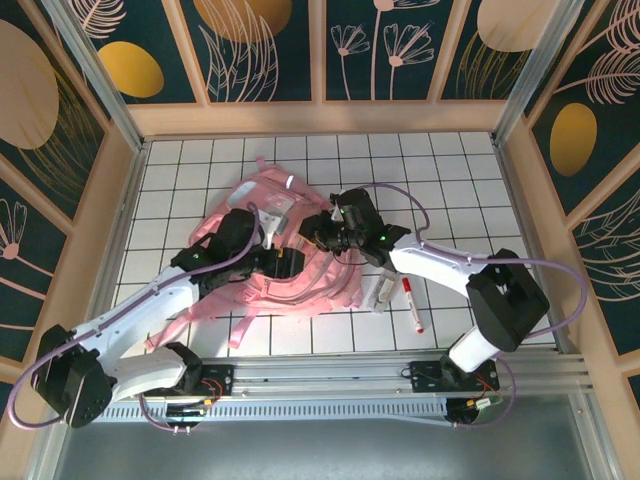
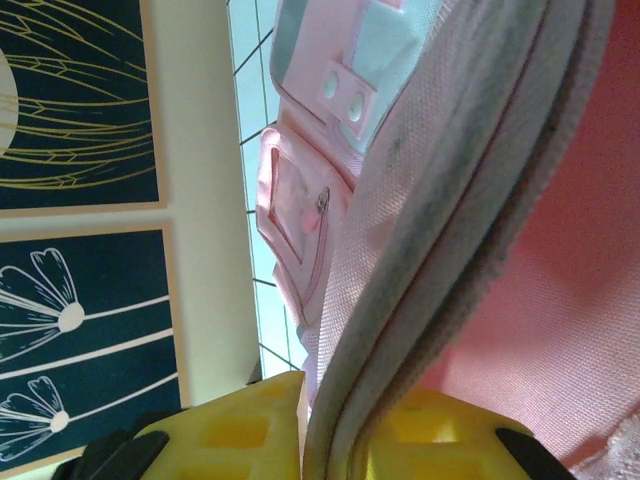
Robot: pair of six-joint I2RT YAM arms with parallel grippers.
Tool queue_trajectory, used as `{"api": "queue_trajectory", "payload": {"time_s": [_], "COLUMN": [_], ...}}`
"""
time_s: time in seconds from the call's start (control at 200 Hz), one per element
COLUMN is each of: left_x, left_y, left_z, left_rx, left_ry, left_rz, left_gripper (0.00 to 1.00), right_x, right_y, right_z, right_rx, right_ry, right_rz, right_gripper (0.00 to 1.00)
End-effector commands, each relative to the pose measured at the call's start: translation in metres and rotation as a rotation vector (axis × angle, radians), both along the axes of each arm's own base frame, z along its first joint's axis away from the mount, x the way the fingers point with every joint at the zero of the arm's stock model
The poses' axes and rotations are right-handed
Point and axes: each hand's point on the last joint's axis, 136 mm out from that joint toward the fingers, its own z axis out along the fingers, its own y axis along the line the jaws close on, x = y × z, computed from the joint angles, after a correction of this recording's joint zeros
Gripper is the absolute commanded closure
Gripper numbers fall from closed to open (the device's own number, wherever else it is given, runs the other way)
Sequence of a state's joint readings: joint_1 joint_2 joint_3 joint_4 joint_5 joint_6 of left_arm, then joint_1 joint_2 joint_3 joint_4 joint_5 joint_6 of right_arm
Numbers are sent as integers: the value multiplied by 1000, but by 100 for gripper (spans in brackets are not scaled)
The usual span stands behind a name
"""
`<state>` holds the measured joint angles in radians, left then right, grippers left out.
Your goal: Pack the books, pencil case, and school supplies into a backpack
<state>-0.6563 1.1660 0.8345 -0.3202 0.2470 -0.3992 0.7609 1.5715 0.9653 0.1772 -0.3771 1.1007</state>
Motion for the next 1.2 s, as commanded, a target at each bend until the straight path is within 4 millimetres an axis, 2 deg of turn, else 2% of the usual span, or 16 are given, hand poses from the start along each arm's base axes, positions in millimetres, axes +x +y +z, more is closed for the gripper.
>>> {"api": "queue_trajectory", "payload": {"time_s": [0.0,0.105,0.25,0.31,0.37,0.45,0.53,0.545,0.611,0.696,0.851,0.986,0.996,1.041,1.111,1.196], "left_x": [34,40,29,33,41,46,46,46,43,37,35,39,42,43,44,44], "left_y": [11,14,-13,-10,3,17,19,19,12,2,-9,-6,-9,-12,-13,-15], "left_z": [12,2,-7,-12,-16,-15,-10,-9,-4,3,16,16,25,32,42,59], "left_rx": [159,270,290,311,370,441,460,457,420,359,256,231,210,176,139,72], "left_ry": [-145,-175,-224,-221,-226,-249,-275,-278,-282,-283,-283,-231,-239,-227,-219,-225], "left_rz": [96,146,98,144,222,271,251,249,219,168,146,162,164,151,151,150], "left_gripper": [28,30,32,37,47,74,97,100,100,100,100,100,100,100,100,100], "right_x": [8,10,11,13,15,15,17,17,14,3,-30,-59,-61,-71,-83,-93], "right_y": [12,14,13,11,7,2,-11,-15,-32,-64,-123,-200,-205,-226,-243,-243], "right_z": [25,25,25,24,21,16,7,5,-2,-12,-32,-55,-56,-61,-71,-84], "right_rx": [70,77,74,63,44,19,-30,-44,-109,-240,-500,-663,-674,-720,-778,-822], "right_ry": [-18,-6,7,5,10,9,26,35,50,47,30,91,95,112,132,157], "right_rz": [12,7,-6,-21,-38,-53,-77,-84,-106,-144,-224,-449,-463,-510,-523,-469], "right_gripper": [80,80,80,80,80,79,67,64,47,37,29,21,21,20,20,20]}}
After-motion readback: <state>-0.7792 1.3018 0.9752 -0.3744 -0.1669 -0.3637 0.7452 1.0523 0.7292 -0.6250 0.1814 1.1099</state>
